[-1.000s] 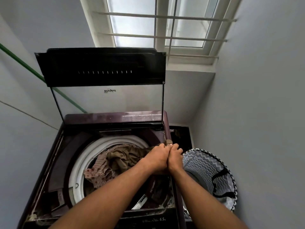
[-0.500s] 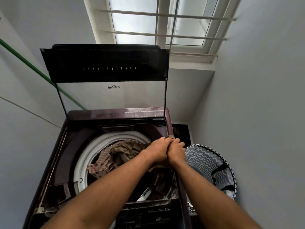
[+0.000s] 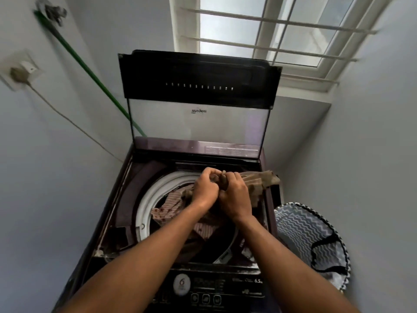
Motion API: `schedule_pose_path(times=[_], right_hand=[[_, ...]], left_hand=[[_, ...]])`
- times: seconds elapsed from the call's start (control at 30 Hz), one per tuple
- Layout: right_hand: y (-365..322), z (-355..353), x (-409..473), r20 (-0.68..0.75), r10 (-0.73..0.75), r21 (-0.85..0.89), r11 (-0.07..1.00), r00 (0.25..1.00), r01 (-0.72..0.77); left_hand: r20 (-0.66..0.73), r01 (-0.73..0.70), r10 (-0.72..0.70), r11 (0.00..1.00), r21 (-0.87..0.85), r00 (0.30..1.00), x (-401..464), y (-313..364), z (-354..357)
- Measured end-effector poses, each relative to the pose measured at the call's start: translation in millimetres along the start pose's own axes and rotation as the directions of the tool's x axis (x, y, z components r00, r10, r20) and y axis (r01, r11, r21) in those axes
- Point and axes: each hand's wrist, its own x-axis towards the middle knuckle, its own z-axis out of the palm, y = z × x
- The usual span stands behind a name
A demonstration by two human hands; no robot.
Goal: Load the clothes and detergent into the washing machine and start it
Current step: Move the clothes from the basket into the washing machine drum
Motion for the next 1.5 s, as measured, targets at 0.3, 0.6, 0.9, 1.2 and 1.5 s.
schedule_pose_path(times=[0.3, 0.6, 0.9, 1.2, 1.5], right_hand=[[-56.1, 48.4, -16.2, 0.409, 0.083, 0.130, 0.980, 0.909, -0.148], [-33.1, 75.7, 9.9, 0.531, 0.222, -0.291, 0.954, 0.818, -0.069], [-9.0, 104.6, 0.5, 0.531, 0.240, -0.368, 0.929, 0.813, -0.034], [1.1, 109.5, -1.5, 0.533, 0.263, -0.421, 0.907, 0.804, -0.018], [-3.6, 112.4, 4.3, 0.506, 0.268, -0.453, 0.891, 0.819, -0.012]], left_hand=[[-0.033, 0.153, -0.150, 0.967, 0.202, 0.988, 5.5, -75.7, -78.4], [0.218, -0.065, -0.050, 0.868, 0.492, 0.975, 11.7, -96.8, -88.6], [0.504, -0.266, -0.048, 0.804, 0.532, 0.862, 11.8, -116.1, -75.2], [0.489, -0.320, 0.087, 0.851, 0.417, 0.868, 21.0, -132.2, -78.4], [0.473, -0.291, 0.043, 0.835, 0.466, 0.880, 22.1, -142.7, -76.4]])
